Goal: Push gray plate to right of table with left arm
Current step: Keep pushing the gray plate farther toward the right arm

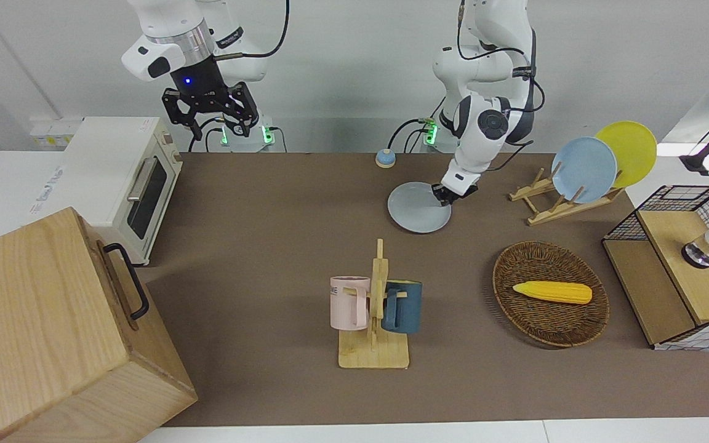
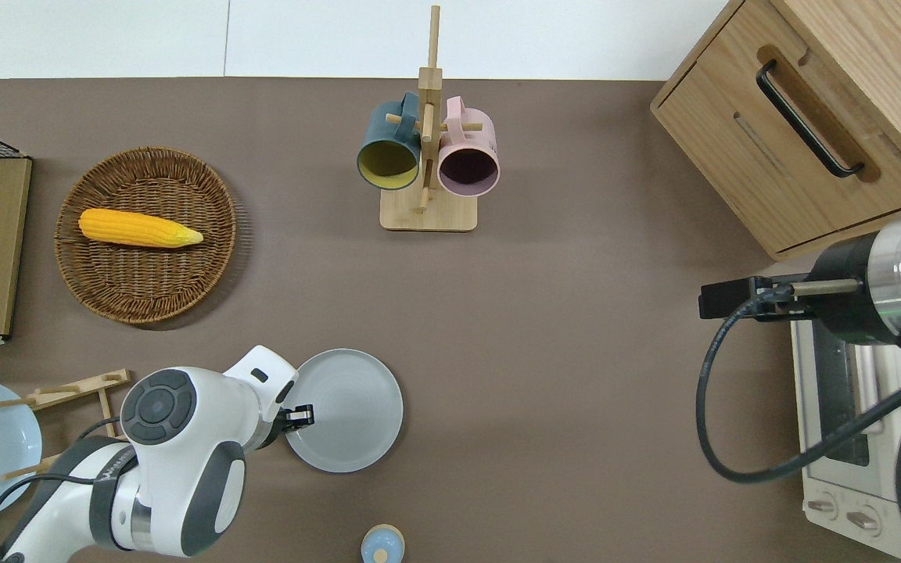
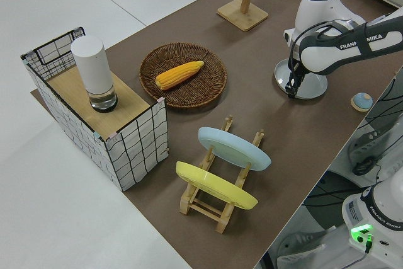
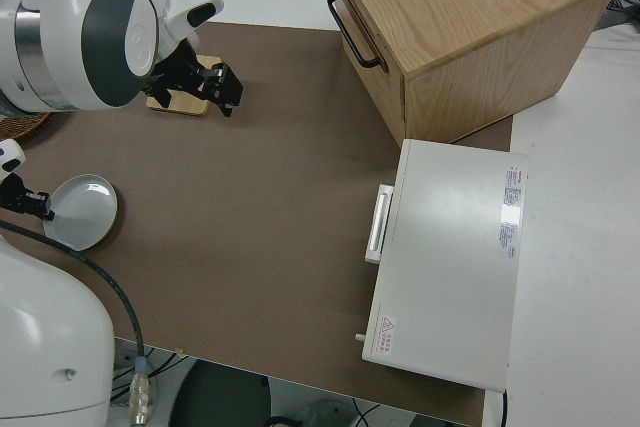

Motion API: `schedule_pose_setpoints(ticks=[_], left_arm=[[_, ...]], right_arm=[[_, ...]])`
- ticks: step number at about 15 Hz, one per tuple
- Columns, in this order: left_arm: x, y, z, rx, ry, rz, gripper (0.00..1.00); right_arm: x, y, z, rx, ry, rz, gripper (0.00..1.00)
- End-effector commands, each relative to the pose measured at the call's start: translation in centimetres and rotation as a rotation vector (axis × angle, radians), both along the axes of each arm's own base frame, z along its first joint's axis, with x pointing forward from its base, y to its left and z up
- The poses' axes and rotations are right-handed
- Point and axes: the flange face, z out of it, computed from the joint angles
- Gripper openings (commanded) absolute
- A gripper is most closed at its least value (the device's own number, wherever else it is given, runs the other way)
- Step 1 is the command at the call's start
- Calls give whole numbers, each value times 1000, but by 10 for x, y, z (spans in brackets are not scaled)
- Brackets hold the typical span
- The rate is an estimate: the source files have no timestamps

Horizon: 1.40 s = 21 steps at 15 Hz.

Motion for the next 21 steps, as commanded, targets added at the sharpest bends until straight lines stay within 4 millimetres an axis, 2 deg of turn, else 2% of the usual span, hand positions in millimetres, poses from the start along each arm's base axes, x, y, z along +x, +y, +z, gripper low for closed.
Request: schedule_pose_setpoints(ticks=[1, 5, 12, 14, 16, 18, 21], left_arm=[[-18, -35, 3, 1, -35, 66, 77], [-38, -89, 1, 9, -72, 85, 45], [-51, -144, -5, -59, -68, 180, 0], [-46, -155, -6, -78, -57, 182, 0], [-47, -181, -7, -115, -62, 192, 0], [-42, -194, -4, -143, -67, 185, 0], [-53, -218, -16, -178, -73, 155, 0]], right_arm=[[1, 0, 3, 18, 2, -2, 996], [1, 0, 3, 18, 2, -2, 996], [1, 0, 3, 18, 0, -2, 996], [1, 0, 3, 18, 2, -2, 996], [1, 0, 3, 18, 2, -2, 996], [1, 0, 3, 18, 2, -2, 996], [1, 0, 3, 18, 2, -2, 996]])
